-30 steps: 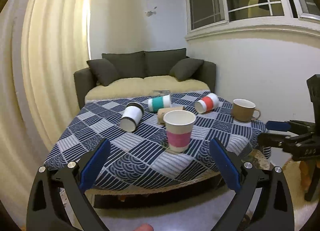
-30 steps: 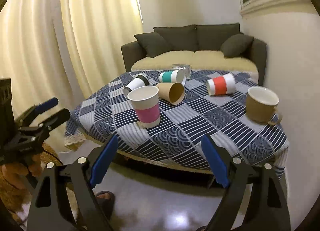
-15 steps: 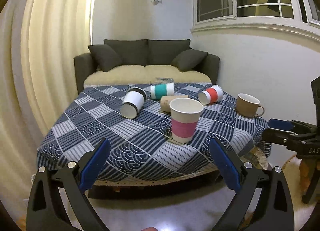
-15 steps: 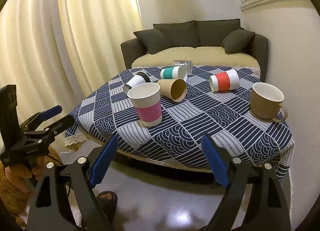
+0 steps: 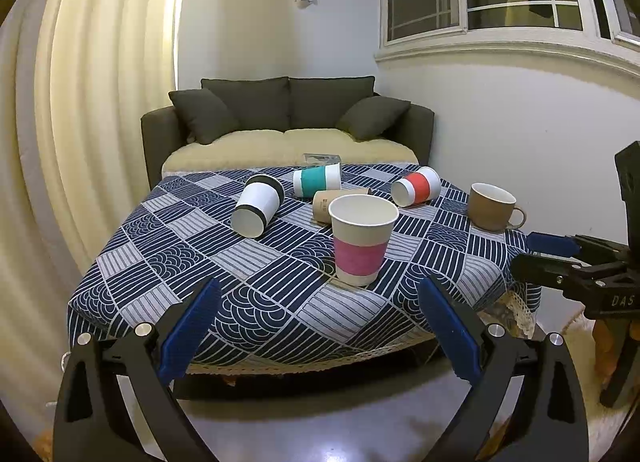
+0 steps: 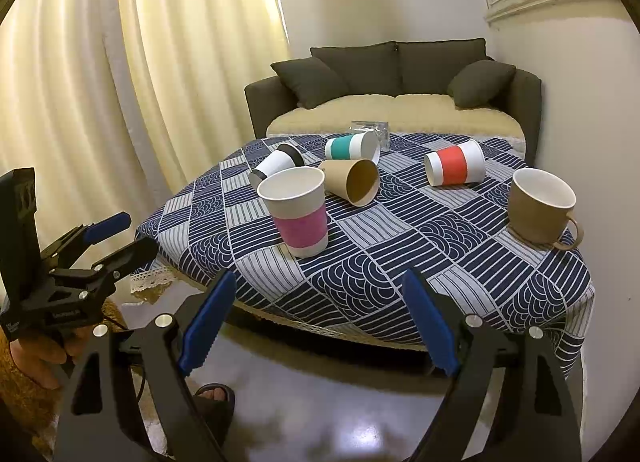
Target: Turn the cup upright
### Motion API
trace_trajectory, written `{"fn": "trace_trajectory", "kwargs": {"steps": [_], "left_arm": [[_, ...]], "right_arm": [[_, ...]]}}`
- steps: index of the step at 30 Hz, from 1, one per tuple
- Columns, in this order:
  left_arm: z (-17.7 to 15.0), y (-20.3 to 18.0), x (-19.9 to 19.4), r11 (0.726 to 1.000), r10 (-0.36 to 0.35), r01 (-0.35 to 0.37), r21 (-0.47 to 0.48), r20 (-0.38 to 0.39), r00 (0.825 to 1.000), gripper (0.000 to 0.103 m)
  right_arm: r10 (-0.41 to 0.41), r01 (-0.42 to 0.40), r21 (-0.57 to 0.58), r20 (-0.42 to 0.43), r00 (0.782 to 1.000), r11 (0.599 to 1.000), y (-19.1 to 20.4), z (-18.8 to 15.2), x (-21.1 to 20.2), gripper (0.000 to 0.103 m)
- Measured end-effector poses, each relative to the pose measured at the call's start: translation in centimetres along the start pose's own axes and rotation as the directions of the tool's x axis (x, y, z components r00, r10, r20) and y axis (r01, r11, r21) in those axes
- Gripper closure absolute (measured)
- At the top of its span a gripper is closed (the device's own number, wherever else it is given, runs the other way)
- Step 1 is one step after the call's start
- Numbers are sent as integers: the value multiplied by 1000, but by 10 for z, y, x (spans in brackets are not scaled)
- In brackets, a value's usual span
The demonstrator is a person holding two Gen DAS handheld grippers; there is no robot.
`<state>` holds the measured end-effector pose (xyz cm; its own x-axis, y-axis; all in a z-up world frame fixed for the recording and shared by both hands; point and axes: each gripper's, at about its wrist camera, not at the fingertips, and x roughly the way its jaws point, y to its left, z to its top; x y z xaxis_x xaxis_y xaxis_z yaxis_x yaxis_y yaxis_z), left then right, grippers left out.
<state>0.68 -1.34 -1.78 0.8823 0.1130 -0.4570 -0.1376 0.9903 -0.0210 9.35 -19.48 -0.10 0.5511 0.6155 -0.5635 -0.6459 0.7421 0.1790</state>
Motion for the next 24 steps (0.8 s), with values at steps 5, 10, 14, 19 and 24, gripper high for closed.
{"fn": "trace_trajectory", "kwargs": {"steps": [5,10,14,19,24], "left_arm": [[0,-1,-1,1000,3,-3,4,2,1000,7],[0,-3,0,1000,15,-15,3,-4,1000,7],[1,-4,-1,1000,13,-13,7,1,1000,7],[1,-3,-1,1000,8,-8,1,0,1000,7],[1,-2,0,1000,-3,3,-10,1,1000,7]], "right_arm": [[0,0,6,2,1000,1000,-1,1,0,19],[-7,7,2,-2,1000,1000,0,0,1,19],[-7,7,0,-3,1000,1000,0,0,1,19],[-7,7,2,-3,1000,1000,0,0,1,19],[-8,8,1,-3,1000,1000,0,0,1,19]]}}
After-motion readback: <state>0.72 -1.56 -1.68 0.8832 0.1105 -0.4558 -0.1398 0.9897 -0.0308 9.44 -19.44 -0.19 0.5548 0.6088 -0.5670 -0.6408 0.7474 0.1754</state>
